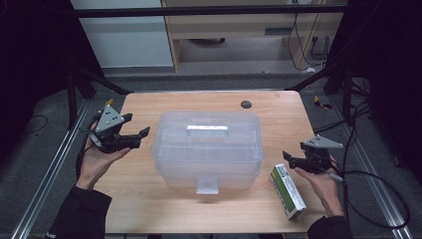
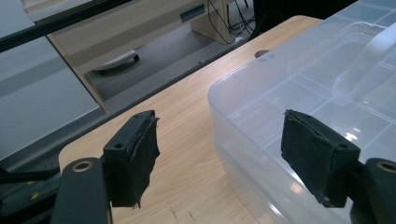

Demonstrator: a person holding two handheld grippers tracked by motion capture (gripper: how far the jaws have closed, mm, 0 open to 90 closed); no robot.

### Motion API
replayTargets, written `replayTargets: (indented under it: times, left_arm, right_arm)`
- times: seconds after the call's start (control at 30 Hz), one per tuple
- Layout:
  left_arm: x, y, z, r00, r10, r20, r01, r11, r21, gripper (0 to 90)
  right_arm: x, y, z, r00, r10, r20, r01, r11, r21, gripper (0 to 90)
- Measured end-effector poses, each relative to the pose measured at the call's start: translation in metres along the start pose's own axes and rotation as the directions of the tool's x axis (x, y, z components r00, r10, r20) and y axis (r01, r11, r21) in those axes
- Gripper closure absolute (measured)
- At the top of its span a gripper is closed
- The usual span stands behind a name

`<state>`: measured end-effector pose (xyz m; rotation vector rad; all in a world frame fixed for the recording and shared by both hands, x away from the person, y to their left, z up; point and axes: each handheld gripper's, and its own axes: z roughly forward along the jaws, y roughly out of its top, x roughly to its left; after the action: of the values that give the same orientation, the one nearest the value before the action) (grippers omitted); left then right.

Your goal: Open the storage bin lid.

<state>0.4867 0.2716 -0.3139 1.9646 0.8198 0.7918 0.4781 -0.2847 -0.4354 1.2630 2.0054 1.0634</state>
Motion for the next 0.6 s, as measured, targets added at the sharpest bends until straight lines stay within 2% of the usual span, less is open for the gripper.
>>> replayTargets:
  times: [0.3,0.47,0.6]
  left_arm:
    - [-0.005,0.012,0.004,0.9982,0.048,0.034,-0.049,0.9988,0.01,27.2]
    - [-0.01,0.02,0.007,0.9951,0.085,0.051,-0.086,0.996,0.025,27.3]
    - [-0.013,0.024,0.008,0.9939,0.095,0.057,-0.096,0.9951,0.022,27.7]
  right_arm:
    - [0.001,0.0,0.001,1.0,0.004,-0.007,-0.004,1.0,0.009,24.7]
    - [0.002,0.001,0.002,0.9999,-0.006,-0.009,0.006,1.0,0.009,25.6]
    - [0.002,0.001,0.002,0.9999,-0.011,-0.006,0.012,1.0,0.014,25.8]
